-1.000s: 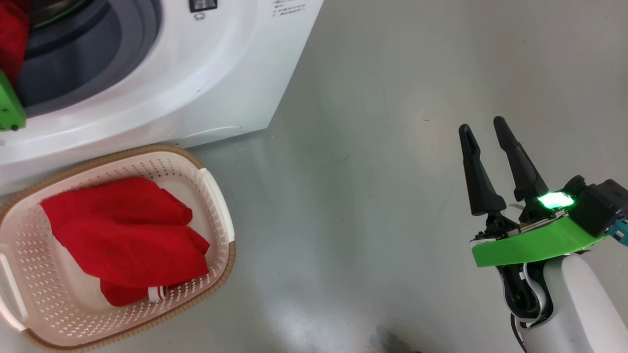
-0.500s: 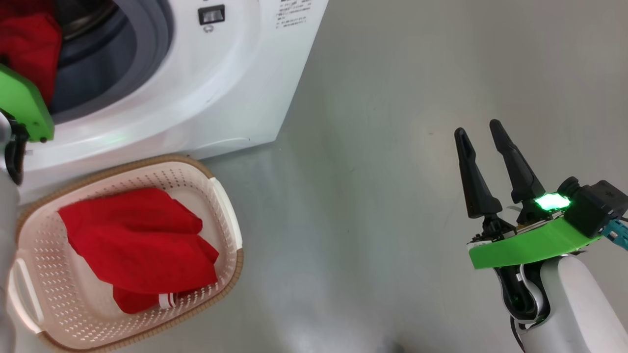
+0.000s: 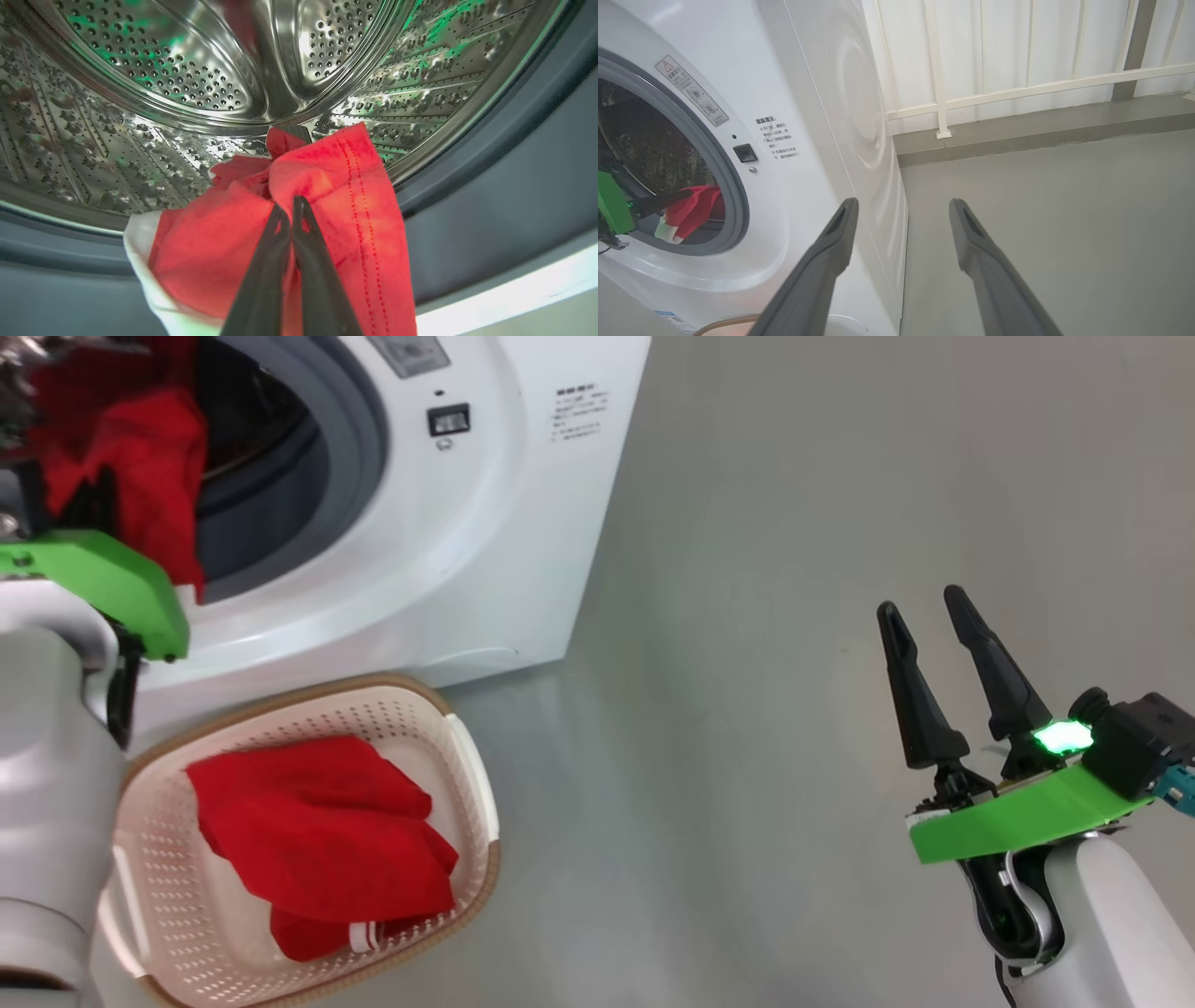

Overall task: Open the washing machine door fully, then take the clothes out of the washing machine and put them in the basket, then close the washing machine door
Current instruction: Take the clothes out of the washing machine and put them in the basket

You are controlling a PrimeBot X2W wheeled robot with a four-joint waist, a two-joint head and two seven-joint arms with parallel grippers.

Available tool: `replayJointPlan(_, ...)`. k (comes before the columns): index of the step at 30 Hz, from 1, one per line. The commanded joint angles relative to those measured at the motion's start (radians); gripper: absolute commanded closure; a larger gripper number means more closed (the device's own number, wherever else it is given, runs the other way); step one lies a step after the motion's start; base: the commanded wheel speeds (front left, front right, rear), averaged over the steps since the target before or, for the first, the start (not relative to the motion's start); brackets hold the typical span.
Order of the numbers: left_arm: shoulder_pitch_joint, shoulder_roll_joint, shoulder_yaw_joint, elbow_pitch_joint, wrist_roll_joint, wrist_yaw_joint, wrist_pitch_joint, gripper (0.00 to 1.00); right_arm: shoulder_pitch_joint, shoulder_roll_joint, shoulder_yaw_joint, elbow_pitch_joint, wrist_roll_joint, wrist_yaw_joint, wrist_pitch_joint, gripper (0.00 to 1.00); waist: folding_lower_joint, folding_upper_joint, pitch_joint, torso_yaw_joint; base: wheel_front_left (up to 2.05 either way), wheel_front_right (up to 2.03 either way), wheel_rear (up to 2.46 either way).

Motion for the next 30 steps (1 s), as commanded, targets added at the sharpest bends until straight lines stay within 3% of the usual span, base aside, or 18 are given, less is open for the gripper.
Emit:
replayJointPlan(1,0.015,0.037,0.008,-0.029,-0.005,-0.012,-0.019,1.00,0.023,-0.016,0.016,-0.017,0.006,0.002,-0.005,0.00,0.0000,-0.0001,-0.038,0.034,0.00,0.00,0.00)
replayJointPlan(12,0.135,0.019,-0.004,-0.194,-0.001,-0.018,-0.048,1.00,0.055,-0.044,0.011,-0.009,0.020,0.002,-0.005,0.00,0.0000,-0.0001,-0.141,0.104,0.00,0.00,0.00)
replayJointPlan(22,0.365,0.055,-0.009,-0.507,0.002,-0.007,-0.045,1.00,0.102,-0.063,0.008,0.011,0.030,0.002,-0.005,0.00,0.0000,-0.0001,-0.235,0.168,0.00,0.00,0.00)
replayJointPlan(30,0.531,0.123,0.007,-0.876,-0.029,0.042,0.072,1.00,0.133,-0.064,0.008,0.016,0.034,0.002,-0.005,0.00,0.0000,-0.0001,-0.286,0.196,0.00,0.00,0.00)
